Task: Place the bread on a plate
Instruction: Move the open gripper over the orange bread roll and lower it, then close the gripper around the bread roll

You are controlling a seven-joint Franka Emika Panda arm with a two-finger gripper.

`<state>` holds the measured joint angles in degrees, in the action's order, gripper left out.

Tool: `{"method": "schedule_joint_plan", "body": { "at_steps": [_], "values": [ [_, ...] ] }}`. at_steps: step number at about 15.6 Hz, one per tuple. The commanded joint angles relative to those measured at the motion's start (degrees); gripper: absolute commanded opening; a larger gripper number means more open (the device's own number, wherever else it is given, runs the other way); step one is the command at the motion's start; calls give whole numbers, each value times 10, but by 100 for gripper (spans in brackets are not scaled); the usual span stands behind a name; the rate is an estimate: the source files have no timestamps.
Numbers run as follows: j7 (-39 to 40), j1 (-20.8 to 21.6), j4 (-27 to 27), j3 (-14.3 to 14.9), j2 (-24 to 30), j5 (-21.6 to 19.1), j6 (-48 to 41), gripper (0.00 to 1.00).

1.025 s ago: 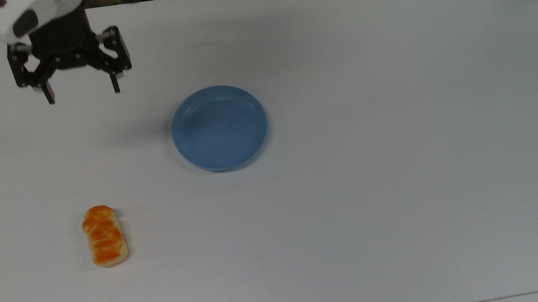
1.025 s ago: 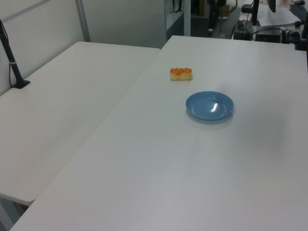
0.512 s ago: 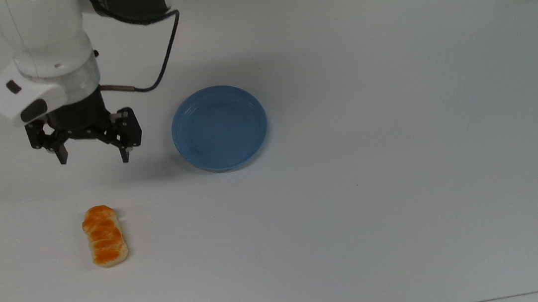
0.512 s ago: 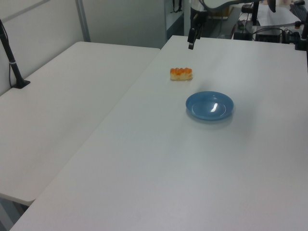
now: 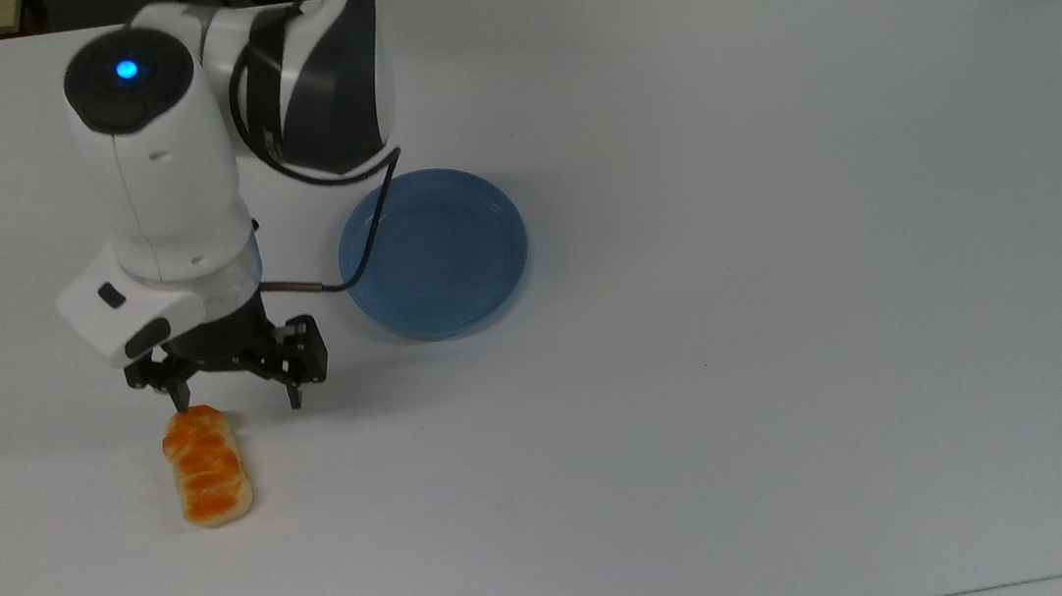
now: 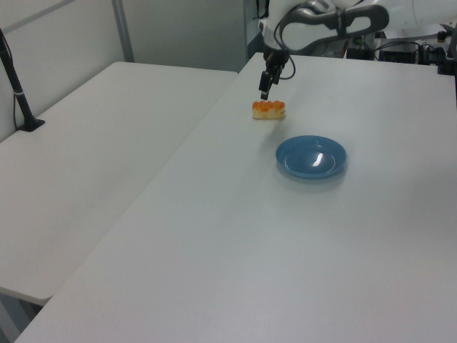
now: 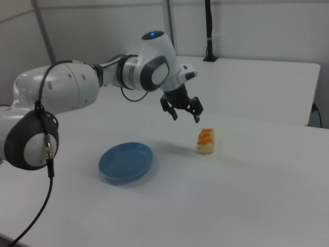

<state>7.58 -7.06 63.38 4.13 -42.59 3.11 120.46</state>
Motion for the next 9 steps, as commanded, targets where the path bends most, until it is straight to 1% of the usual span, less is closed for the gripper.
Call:
{"method": "schedule_joint_plan", "body": {
  "at_steps": [1, 4, 9],
  "values": [
    [-17, 5, -27, 7, -39, 5, 37, 100],
    [-32, 3, -27, 8, -47, 8, 57, 100],
    [-33, -7, -25, 10, -48, 33, 74, 100]
  ]
}}
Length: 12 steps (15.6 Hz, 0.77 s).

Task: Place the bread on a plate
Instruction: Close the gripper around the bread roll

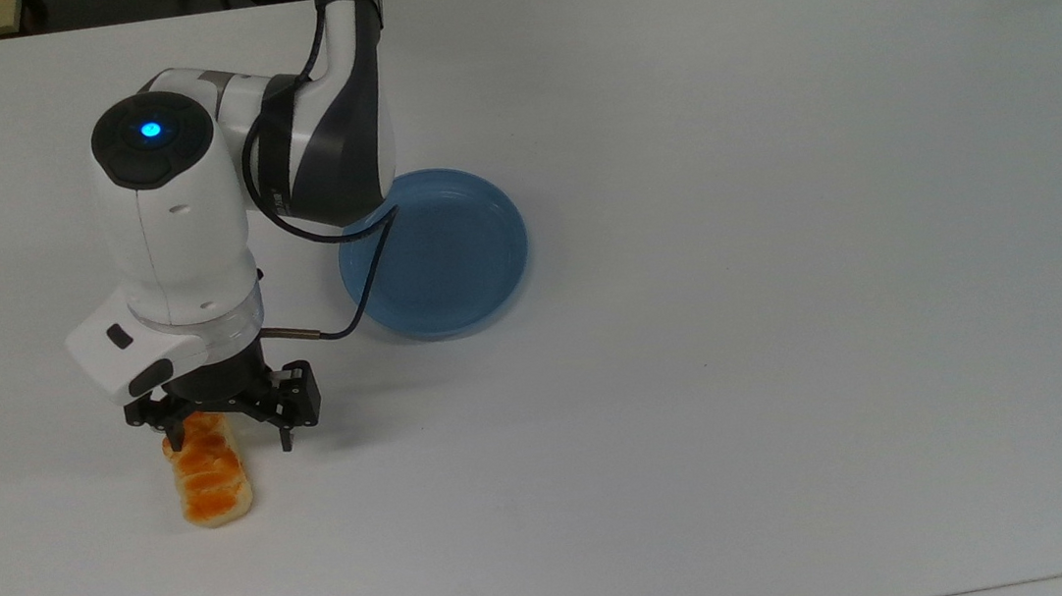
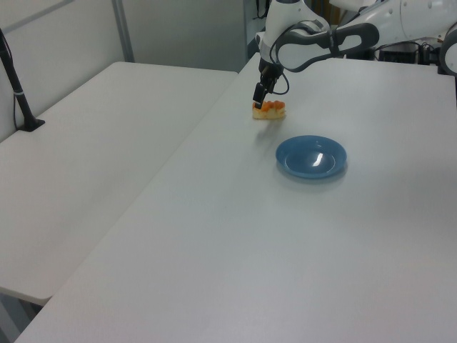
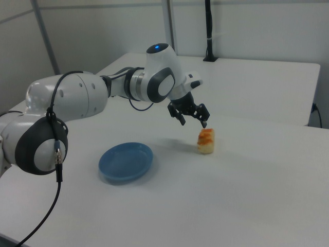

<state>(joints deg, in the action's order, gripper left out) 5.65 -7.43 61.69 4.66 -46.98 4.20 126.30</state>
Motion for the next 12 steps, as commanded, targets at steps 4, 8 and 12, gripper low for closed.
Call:
{"method": "schedule_joint_plan", "body": {
  "at_steps": [4, 8, 12],
  "values": [
    [-10, -7, -3, 12, -4, 37, 20, 100],
    [14, -7, 11, 17, -11, 60, 19, 100],
    [23, -7, 16, 17, -16, 79, 18, 100]
  ]
}}
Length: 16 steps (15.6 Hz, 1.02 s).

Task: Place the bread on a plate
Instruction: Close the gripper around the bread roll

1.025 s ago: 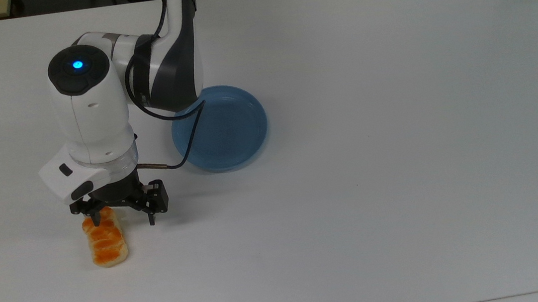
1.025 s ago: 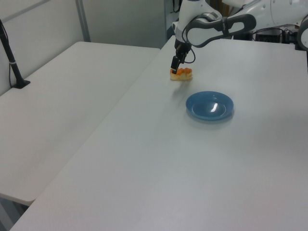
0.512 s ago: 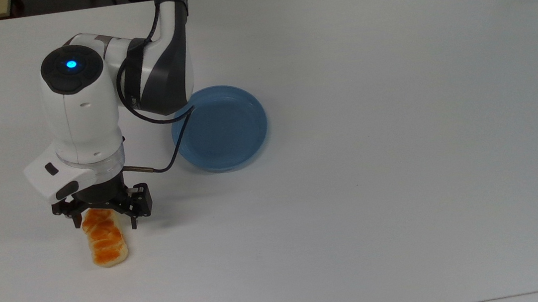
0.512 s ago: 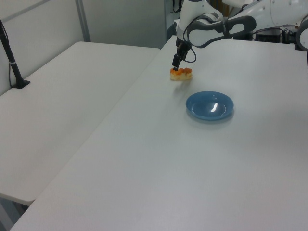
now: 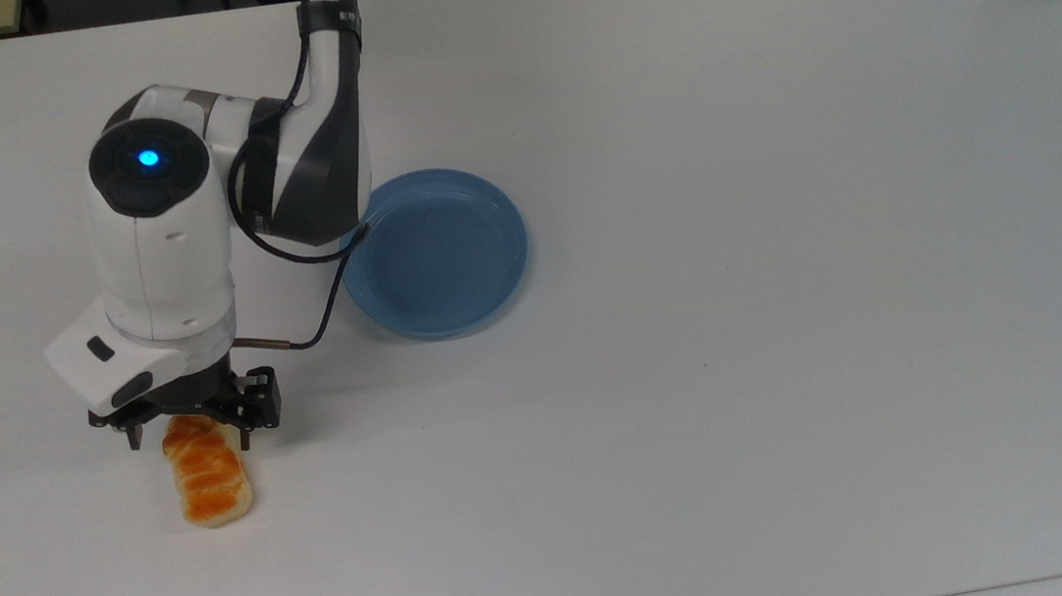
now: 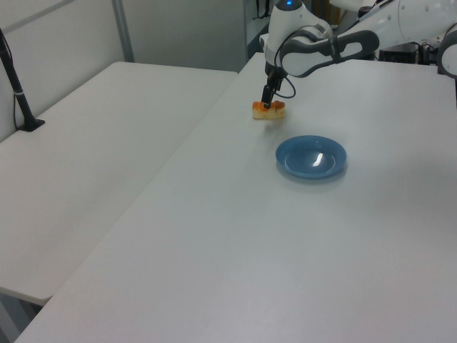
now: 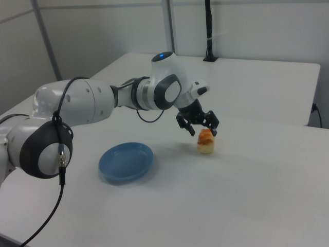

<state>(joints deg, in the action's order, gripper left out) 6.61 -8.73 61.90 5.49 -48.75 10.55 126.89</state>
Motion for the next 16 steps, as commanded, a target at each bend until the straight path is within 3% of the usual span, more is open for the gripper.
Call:
{"method": "schedule_joint_plan", "body": {
  "at_steps": [1, 7, 8, 10, 16],
  "values": [
    [13, 7, 14, 8, -1, 17, 13, 100],
    [40, 6, 16, 14, -14, 20, 14, 98],
    [40, 6, 16, 13, -15, 20, 14, 93],
    [39, 6, 16, 13, -15, 20, 14, 74],
    [33, 5, 16, 12, -11, 11, 13, 40]
  ]
}}
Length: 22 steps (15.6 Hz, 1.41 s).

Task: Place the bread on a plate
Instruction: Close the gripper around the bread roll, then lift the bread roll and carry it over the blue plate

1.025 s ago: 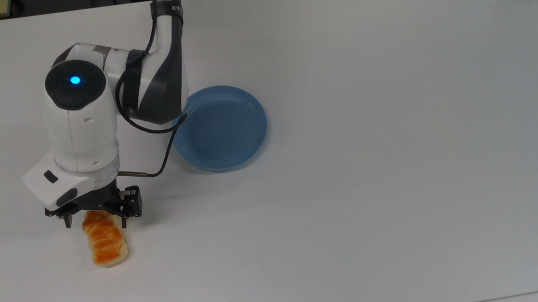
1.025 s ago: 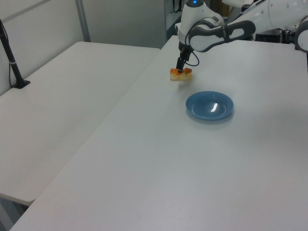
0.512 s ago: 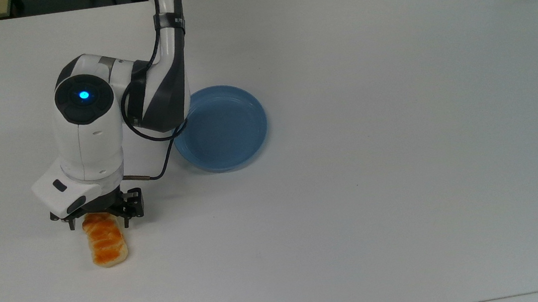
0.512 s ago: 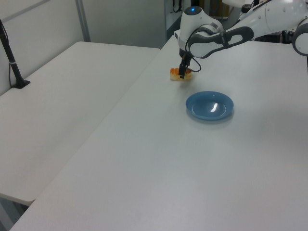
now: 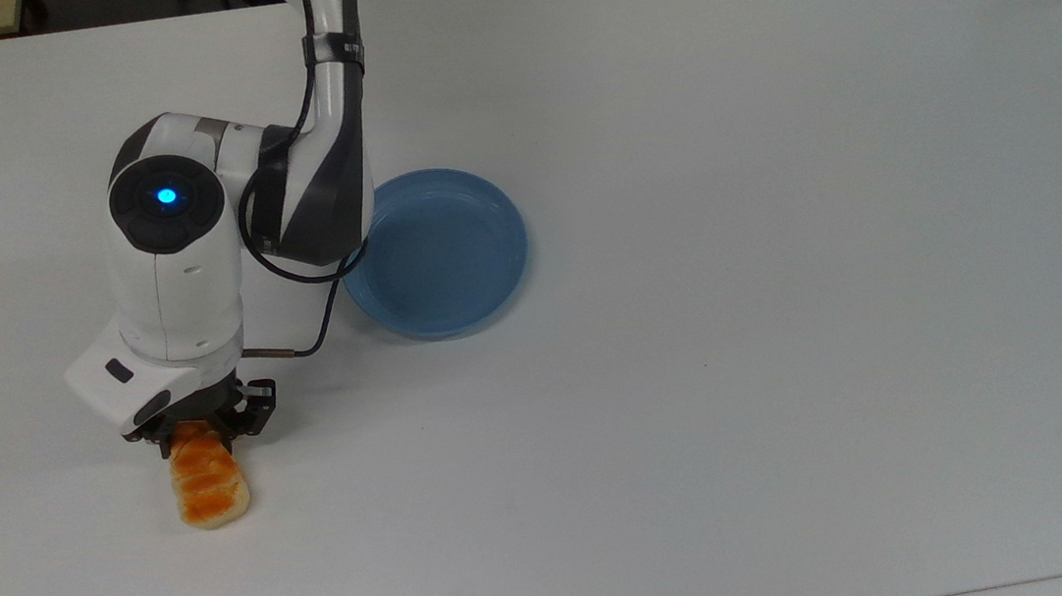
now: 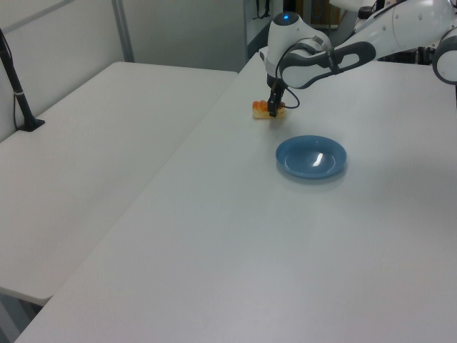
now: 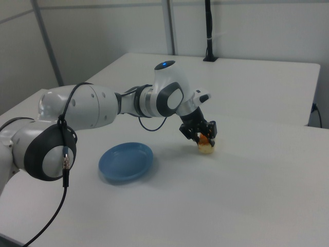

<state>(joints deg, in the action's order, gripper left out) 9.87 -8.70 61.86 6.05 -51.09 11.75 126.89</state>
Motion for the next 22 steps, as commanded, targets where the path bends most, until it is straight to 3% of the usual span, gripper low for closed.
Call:
{"method": "schedule_joint_plan", "body": {
  "at_steps": [1, 9, 12, 13, 17, 22],
  "values": [
    [-2, 4, 18, 6, 17, -1, 12, 40],
    [-6, 7, 97, -5, 128, -16, -1, 42],
    [-6, 7, 123, -32, 191, -22, -69, 42],
    [-6, 5, 142, -46, 228, -29, -110, 42],
    [-6, 21, 242, -57, 358, -75, -180, 42],
    [-42, 81, 337, -60, 419, -73, -200, 42]
  ]
}}
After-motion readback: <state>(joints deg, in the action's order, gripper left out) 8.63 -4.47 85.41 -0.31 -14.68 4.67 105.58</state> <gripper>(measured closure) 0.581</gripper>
